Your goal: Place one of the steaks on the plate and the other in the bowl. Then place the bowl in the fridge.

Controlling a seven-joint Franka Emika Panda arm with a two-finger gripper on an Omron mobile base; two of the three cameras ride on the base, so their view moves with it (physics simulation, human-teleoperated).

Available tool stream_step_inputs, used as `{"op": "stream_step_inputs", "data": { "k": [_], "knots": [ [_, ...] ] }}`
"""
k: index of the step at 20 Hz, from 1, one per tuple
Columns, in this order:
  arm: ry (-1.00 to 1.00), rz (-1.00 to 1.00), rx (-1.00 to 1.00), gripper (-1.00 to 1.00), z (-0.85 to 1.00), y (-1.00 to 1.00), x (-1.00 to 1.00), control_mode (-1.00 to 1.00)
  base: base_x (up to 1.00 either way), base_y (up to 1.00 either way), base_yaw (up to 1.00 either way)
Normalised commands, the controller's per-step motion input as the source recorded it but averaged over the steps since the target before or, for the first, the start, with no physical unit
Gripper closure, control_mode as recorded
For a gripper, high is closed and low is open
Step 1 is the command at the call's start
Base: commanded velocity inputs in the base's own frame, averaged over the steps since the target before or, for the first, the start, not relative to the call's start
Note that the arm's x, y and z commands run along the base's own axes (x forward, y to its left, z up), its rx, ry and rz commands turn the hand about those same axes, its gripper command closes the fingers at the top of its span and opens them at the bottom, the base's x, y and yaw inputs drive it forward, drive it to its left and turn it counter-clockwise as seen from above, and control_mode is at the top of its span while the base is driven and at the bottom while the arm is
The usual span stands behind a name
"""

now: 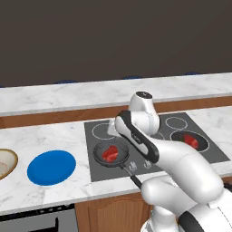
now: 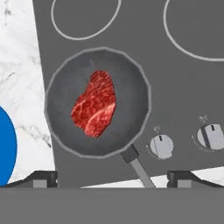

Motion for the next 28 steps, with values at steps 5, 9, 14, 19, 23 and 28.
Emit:
{"op": "stream_step_inputs", "data": {
  "k": [5,9,14,19,23,28],
  "knots": [
    [0.05,-0.06,-0.01,-1.00,-0.26,0.26,0.16,-1.00,0.00,0.00,0.00],
    [0.04,-0.11,-0.06,-1.00,-0.28,0.19,0.18,-1.00,0.00,0.00,0.00],
    [0.04,-0.15,-0.06,-1.00,-0.23,0.11,0.19,-1.00,0.00,0.00,0.00],
    [0.02,-0.14,-0.05,-1.00,-0.24,0.00,0.25,-1.00,0.00,0.00,0.00],
    [0.00,-0.13,-0.03,-1.00,-0.24,0.00,0.32,-1.00,0.00,0.00,0.00],
    [0.00,-0.10,0.00,-1.00,-0.17,0.00,0.32,-1.00,0.00,0.00,0.00]
  ]
}}
